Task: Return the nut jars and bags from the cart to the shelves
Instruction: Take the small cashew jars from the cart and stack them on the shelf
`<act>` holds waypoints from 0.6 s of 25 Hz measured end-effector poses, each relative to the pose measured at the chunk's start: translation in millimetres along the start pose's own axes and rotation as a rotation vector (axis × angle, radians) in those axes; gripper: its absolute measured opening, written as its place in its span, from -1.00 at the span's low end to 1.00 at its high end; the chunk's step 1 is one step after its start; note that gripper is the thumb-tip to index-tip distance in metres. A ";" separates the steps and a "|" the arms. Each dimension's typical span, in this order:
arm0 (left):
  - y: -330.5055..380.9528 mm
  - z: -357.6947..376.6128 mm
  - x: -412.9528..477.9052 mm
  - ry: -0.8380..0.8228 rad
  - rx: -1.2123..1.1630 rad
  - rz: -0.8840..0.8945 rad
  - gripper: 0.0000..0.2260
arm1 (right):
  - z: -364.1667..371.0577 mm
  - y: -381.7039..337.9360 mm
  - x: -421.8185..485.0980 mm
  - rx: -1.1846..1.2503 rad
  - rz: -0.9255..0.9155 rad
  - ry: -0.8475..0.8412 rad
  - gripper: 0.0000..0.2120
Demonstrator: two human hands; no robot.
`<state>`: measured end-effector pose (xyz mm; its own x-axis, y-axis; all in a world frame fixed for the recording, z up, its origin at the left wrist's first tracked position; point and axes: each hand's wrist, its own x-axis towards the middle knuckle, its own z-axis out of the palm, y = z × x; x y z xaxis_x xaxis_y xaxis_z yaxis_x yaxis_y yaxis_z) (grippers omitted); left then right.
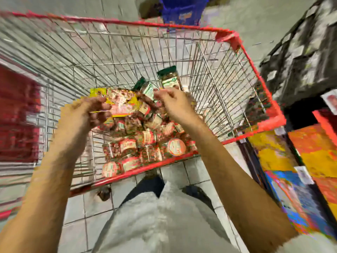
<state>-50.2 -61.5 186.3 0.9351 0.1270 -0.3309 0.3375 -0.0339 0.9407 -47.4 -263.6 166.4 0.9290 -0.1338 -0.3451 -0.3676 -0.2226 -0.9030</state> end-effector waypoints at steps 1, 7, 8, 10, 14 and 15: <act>-2.0 -7.3 13.6 0.001 0.007 -0.040 -0.81 | 10.2 6.2 11.1 -0.020 0.042 -0.007 -0.74; -54.1 -29.1 98.8 -0.030 0.085 -0.244 -0.75 | 67.6 69.0 83.7 -0.225 0.222 -0.137 -0.68; -70.8 -31.4 113.1 -0.054 0.119 -0.282 -0.75 | 79.3 83.0 96.0 -0.290 0.253 -0.193 -0.68; -106.8 -37.1 131.1 -0.057 0.188 -0.391 -0.77 | 100.2 114.3 116.0 -0.357 0.303 -0.300 -0.68; -189.2 -61.4 164.1 0.090 0.186 -0.688 -0.69 | 162.8 170.8 157.9 -0.369 0.350 -0.410 -0.67; -203.4 -66.1 175.3 0.124 0.058 -0.750 -0.61 | 180.0 175.1 169.5 -0.326 0.329 -0.421 -0.67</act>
<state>37.9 33.2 -58.1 0.4348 0.2472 -0.8659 0.8862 0.0537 0.4603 53.6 -151.4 -96.3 0.6778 0.1319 -0.7233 -0.5704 -0.5264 -0.6305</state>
